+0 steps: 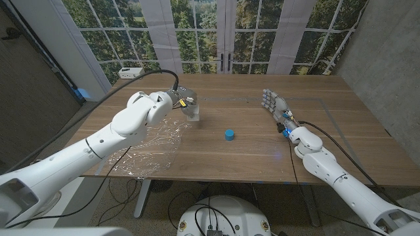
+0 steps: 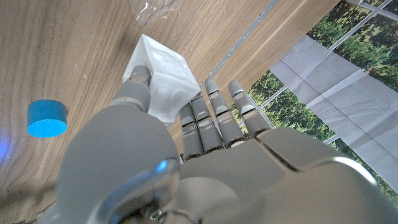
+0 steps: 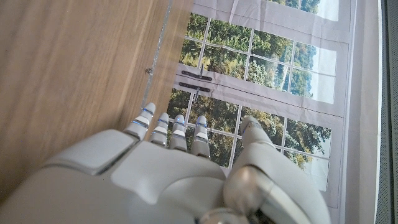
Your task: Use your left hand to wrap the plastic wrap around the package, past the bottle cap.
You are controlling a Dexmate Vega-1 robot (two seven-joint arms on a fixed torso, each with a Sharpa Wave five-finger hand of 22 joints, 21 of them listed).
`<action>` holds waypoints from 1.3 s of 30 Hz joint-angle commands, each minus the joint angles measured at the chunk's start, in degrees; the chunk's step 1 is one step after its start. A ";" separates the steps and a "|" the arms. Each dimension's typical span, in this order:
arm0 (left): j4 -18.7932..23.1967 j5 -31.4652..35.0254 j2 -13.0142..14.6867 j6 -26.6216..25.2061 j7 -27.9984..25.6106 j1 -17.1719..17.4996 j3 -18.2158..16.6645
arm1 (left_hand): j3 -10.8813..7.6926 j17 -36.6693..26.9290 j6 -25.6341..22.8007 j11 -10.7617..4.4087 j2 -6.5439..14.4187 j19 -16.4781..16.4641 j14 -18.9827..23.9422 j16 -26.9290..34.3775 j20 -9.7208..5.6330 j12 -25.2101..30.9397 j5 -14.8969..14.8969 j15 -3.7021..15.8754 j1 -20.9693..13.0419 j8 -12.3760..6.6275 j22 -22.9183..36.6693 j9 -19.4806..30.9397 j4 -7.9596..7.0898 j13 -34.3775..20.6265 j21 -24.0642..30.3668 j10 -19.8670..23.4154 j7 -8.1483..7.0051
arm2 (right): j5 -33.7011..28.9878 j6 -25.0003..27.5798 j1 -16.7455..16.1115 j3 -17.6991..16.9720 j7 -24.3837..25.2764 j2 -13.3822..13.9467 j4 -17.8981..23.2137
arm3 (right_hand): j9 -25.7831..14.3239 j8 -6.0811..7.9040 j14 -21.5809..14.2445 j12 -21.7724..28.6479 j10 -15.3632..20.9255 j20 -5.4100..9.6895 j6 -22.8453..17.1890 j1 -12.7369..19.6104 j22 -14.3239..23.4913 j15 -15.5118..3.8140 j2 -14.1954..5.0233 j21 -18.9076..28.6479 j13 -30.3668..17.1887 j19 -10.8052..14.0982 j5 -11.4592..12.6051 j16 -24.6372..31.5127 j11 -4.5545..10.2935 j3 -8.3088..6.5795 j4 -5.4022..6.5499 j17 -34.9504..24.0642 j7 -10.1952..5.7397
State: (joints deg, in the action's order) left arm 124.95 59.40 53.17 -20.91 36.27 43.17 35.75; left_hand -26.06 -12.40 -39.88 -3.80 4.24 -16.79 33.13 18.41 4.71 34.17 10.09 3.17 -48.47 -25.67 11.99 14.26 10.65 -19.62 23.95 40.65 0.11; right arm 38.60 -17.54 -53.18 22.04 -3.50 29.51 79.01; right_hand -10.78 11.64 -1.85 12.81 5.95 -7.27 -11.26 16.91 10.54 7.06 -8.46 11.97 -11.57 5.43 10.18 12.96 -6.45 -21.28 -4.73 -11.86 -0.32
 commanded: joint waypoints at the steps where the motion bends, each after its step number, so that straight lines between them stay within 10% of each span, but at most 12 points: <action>1: 4.31 0.75 2.50 -1.99 2.93 4.65 -3.21 | -3.31 -0.37 -8.27 -3.83 6.19 0.00 0.43 -0.13 -0.19 0.60 0.16 7.15 -6.59 -0.25 0.16 0.22 -3.18 -3.00 0.32 4.49 -0.99 | -0.26 0.13 0.37 0.58 -0.26 -0.32 0.00 | -0.34 -0.01 -0.33 -0.04 0.40 -0.36 -0.23 0.01 0.06 -0.14 -0.38 0.40 -0.23 0.39 0.13 0.29 -0.11 -0.23 -0.02 -0.08 -0.01; 39: 10.68 7.46 10.15 -13.08 9.03 19.10 -12.05 | -3.43 -0.76 -8.27 -4.05 6.09 0.36 0.59 -0.59 -0.47 0.95 0.17 7.42 -6.78 -0.49 0.12 0.34 -3.29 -4.08 0.72 4.40 -1.06 | -1.81 0.78 0.01 2.28 0.11 -0.18 3.44 | -0.35 -0.14 -0.55 -0.23 0.62 -0.42 -0.28 0.05 0.06 -0.07 -0.34 0.38 -0.25 0.47 0.12 0.19 -0.27 -0.29 -0.07 -0.08 -0.09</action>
State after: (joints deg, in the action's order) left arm 135.35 63.48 62.04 -31.48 43.22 59.81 24.57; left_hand -26.08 -12.93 -40.48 -3.82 3.62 -16.56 33.11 18.15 4.49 34.84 10.08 3.17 -49.09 -25.89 11.99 14.52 10.61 -19.65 24.40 40.66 0.28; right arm 37.04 -17.18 -53.29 23.80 -3.19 29.28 81.92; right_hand -11.08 11.66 -2.16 12.81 6.25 -7.58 -11.26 16.91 10.54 6.75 -8.46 11.97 -11.57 5.74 10.18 12.96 -6.76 -21.28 -4.73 -11.85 -0.32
